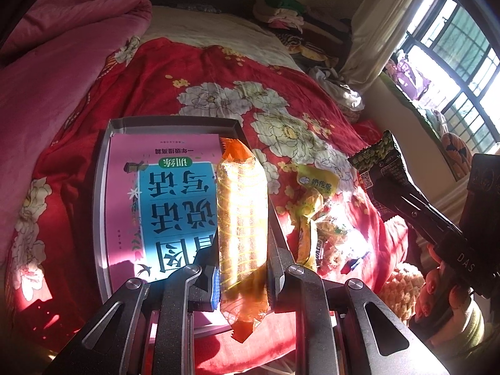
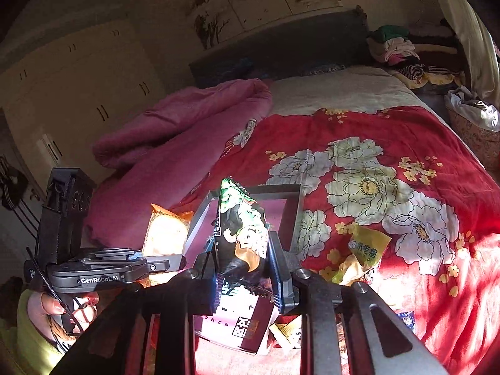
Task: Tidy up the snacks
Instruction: 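Lift both held bags and carry them toward the metal tray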
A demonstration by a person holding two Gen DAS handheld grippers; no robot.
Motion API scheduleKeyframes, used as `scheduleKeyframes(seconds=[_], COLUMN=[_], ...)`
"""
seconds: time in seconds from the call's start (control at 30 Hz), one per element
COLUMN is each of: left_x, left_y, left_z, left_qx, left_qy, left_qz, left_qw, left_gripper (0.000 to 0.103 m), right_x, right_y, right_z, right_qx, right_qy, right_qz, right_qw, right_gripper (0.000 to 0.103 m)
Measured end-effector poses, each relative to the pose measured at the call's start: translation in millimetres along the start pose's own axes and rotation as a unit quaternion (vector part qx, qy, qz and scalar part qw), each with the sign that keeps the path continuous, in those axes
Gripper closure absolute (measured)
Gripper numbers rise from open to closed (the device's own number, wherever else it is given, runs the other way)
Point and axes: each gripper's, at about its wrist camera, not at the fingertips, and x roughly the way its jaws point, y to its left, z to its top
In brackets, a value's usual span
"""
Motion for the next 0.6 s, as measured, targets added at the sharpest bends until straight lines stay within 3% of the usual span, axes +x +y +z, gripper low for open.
scheduleKeyframes(seconds=[0.6], left_x=[-4], left_y=[31], left_z=[-2], left_qx=[-0.028], left_qy=[0.000], left_qz=[0.011], left_qw=[0.9995], left_gripper=[0.081], right_x=[37], right_y=[28], right_z=[-11], right_qx=[-0.020], right_qy=[0.038], right_qz=[0.024], right_qw=[0.999], right_gripper=[0.077])
